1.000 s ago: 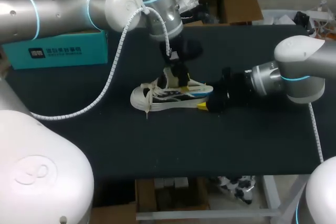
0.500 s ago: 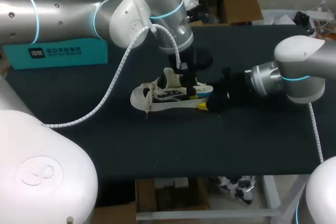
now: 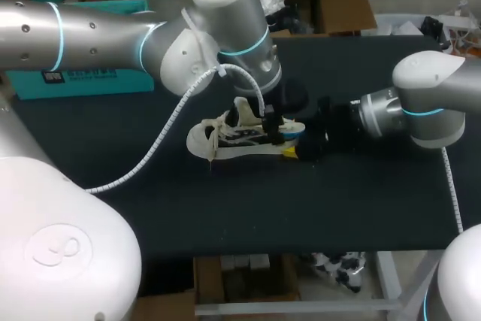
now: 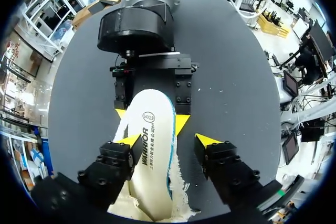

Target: Open the shoe tongue, take the insole out of the shoe, put the insole back into the shoe, and pack the shoe into the shoebox

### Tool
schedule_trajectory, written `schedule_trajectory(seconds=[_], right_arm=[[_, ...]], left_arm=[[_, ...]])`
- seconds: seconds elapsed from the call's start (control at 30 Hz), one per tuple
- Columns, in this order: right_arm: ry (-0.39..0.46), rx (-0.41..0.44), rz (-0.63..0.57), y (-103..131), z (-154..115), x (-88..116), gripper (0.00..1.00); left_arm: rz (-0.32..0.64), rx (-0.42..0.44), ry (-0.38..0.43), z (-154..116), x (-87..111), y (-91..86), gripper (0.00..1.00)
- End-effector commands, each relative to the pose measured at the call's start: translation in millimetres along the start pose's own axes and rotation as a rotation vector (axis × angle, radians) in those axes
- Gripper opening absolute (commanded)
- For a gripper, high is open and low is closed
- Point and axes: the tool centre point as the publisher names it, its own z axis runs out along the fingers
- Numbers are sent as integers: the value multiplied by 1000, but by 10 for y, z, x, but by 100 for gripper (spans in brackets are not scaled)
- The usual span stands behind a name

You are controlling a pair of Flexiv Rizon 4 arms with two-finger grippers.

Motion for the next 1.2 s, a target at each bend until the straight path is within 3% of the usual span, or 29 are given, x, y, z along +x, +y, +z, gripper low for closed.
schedule_trajectory(seconds=[0.03,0.17,0.8,1.03,1.13,1.2], right_arm=[[4,-2,1,-74,60,-27,0],[4,-2,1,-74,60,-27,0],[4,-2,1,-74,60,-27,0],[4,-2,1,-74,60,-27,0],[4,-2,1,-74,60,-27,0],[4,-2,1,-74,60,-27,0]], left_arm=[[-8,-15,-17,97,-70,-88,57],[-12,-19,-20,107,-157,-105,44],[-43,6,-43,18,-317,-68,37],[-78,17,-57,6,-394,-48,27],[-87,24,-49,-5,-431,-36,15],[-93,33,-47,-27,-440,-28,0]])
